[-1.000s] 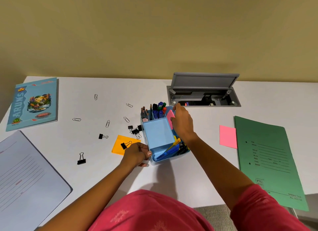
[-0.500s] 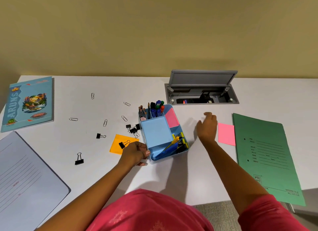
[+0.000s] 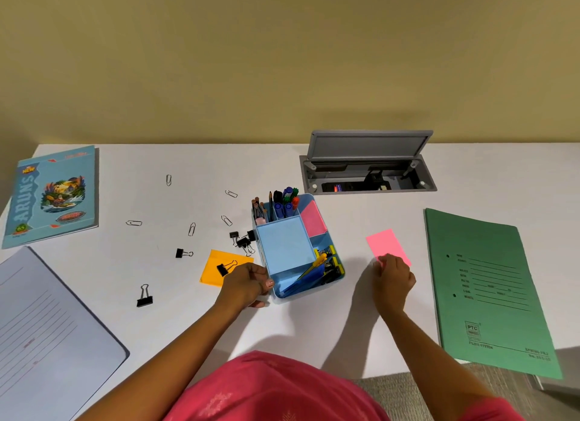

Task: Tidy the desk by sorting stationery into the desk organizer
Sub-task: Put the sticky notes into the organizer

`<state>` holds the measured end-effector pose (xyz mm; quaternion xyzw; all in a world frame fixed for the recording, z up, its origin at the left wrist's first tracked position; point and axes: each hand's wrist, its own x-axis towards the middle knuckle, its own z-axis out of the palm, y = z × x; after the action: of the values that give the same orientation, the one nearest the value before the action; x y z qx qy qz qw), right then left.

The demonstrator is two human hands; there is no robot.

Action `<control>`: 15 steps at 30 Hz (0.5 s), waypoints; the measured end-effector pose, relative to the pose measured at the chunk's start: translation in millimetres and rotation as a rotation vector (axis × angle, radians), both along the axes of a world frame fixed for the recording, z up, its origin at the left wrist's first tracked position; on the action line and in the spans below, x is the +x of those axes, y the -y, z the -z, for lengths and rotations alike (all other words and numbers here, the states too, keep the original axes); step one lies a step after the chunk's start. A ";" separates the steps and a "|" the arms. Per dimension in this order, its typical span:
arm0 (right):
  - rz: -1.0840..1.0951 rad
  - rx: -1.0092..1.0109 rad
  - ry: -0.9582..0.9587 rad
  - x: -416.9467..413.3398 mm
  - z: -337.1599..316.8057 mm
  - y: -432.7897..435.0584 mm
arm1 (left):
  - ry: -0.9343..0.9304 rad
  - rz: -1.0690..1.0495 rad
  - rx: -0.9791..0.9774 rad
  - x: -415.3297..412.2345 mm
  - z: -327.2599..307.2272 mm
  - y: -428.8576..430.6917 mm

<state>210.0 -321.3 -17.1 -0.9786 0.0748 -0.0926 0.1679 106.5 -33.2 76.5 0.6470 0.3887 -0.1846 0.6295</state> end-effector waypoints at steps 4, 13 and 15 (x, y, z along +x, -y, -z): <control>-0.006 0.153 -0.016 -0.4 -5.2 0.6 | 0.013 0.008 0.005 -1.0 -2.5 0.7; 0.267 0.090 -0.493 24.7 -38.0 0.5 | 0.020 0.005 -0.011 -1.7 -1.7 0.6; 0.257 0.107 -0.550 33.4 -45.8 -0.5 | 0.026 0.001 -0.012 -2.5 -2.3 0.8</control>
<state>243.4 -320.7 28.7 -0.9393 0.2452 0.1595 0.1793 104.0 -34.1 78.9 0.6457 0.3789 -0.1787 0.6384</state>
